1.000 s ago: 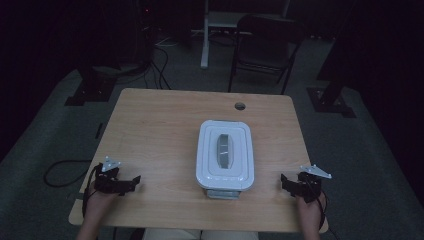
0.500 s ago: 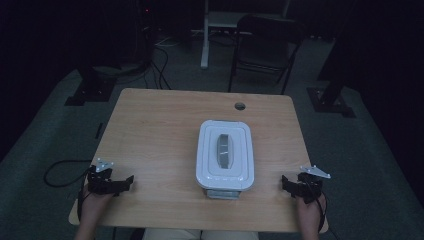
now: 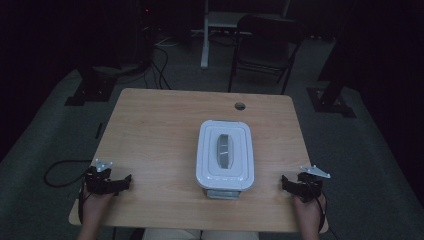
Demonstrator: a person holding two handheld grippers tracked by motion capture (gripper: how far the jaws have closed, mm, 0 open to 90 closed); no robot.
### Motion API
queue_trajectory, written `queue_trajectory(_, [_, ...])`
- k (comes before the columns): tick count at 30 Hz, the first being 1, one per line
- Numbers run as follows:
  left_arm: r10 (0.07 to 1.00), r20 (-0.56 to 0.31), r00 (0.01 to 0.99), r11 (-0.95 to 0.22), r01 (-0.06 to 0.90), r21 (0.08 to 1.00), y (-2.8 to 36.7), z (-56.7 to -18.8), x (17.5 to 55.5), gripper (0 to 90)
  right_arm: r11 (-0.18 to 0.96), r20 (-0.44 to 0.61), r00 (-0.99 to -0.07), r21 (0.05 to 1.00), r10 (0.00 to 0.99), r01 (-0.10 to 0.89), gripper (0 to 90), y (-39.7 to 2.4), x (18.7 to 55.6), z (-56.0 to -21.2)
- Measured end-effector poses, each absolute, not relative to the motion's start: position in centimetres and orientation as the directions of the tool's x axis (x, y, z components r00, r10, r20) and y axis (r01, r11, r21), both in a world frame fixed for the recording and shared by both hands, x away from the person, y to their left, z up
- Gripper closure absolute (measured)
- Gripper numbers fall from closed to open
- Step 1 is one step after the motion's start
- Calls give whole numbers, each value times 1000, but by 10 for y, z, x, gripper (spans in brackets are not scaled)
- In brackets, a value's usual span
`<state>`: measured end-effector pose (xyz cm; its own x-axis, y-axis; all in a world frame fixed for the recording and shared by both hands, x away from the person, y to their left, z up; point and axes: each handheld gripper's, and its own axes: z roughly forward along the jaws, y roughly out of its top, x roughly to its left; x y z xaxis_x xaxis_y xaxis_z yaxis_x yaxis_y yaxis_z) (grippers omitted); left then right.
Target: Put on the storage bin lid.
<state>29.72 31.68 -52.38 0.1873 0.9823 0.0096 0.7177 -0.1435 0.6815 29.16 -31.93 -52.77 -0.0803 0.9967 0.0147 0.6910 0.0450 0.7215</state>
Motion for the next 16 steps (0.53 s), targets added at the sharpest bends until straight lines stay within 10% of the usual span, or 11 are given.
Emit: queue_trajectory(16, [987,9,158,-122,720,683,316,-524,297,3,45,15,-80,722,997,690,128,-319,292,-528])
